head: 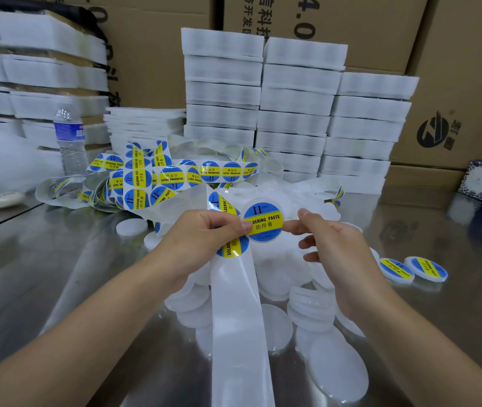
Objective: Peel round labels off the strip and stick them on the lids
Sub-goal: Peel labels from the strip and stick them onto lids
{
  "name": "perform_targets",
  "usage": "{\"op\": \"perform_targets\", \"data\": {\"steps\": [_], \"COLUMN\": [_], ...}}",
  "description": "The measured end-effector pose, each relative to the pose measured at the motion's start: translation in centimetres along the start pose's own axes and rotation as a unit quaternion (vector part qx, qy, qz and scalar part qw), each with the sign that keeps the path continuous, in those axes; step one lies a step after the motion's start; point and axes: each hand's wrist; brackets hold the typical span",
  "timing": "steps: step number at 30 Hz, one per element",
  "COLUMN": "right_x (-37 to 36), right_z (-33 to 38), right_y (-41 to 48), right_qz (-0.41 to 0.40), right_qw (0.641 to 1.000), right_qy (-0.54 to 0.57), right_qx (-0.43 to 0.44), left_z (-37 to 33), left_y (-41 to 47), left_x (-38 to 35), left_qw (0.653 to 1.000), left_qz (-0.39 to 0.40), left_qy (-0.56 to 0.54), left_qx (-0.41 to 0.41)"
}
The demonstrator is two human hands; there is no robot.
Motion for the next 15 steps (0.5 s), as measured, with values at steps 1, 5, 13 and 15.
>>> {"op": "perform_targets", "data": {"steps": [1,5,13,15], "right_x": [0.03,0.08,0.30,0.53], "right_z": [0.02,0.15,0.10,0.14], "right_y": [0.01,-0.03,-0.07,0.09], "right_qz": [-0.002,-0.015,-0.058,-0.076], "right_qw": [1.000,1.000,0.998,0.997], "right_qy": [-0.003,-0.019,-0.038,-0.034], "right_qx": [0.000,-0.010,-0.009,-0.002], "left_z": [-0.02,-0.10,-0.09,-0.11], "left_y": [0.02,0.04,-0.23,-0.18], "left_x": [0.00,-0.09,-0.31,-0.23], "left_qw": [1.000,1.000,1.000,1.000], "left_qz": [-0.001,-0.005,-0.006,-0.015], "left_qy": [0.003,0.005,0.019,0.017], "left_qx": [-0.002,0.002,0.003,0.007]}}
Point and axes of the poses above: each hand's wrist, its own y-axis towards the middle knuckle, its own x-axis out of the back of the hand, z = x × y, and after that the axes turned 2 degrees about -x, right-handed
